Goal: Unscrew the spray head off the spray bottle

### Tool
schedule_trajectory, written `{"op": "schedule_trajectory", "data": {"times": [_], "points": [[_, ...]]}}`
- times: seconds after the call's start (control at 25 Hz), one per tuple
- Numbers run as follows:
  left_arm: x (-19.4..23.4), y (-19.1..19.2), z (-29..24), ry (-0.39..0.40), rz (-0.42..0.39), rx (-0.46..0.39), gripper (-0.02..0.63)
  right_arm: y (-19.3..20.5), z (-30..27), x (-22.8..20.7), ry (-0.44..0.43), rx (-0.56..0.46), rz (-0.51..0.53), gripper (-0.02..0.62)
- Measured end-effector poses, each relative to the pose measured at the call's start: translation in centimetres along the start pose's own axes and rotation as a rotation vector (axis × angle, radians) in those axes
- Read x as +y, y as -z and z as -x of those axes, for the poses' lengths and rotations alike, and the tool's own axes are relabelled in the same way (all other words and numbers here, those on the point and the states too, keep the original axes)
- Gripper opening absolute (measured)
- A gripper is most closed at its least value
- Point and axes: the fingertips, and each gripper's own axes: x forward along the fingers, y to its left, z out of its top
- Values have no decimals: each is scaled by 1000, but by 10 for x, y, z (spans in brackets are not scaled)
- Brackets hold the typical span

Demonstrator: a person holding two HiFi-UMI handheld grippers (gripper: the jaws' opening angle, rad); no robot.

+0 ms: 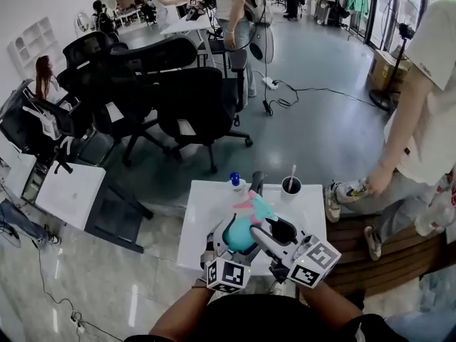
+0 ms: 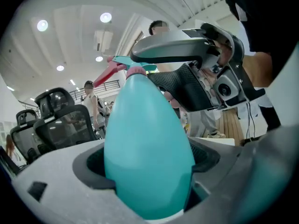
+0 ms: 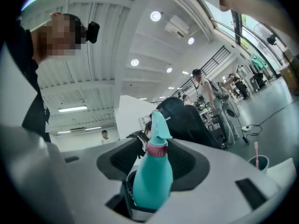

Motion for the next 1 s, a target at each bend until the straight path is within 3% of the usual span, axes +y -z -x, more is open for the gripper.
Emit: {"op": "schedule_trajectory", "data": {"times": [0.16,0.28,0.56,0.8,1.0], "points": [[-2,-5,1,-9,-25,-6,472,-1,-3,-3,30,-10,-17,144],[-3,-7,3,4,-17,-17,472,-3,-2,-1,19,-16,-18,140],[-14,-15,7,135,45,-74,472,-8,-1,6,-47,-8,45,137],[-24,-18,14,242,50,-100,472,-8,4,16,-154,26,105,137],[-38,-27,29,386,42,-165,472,-11,13,36,-323,34,191,135]]}}
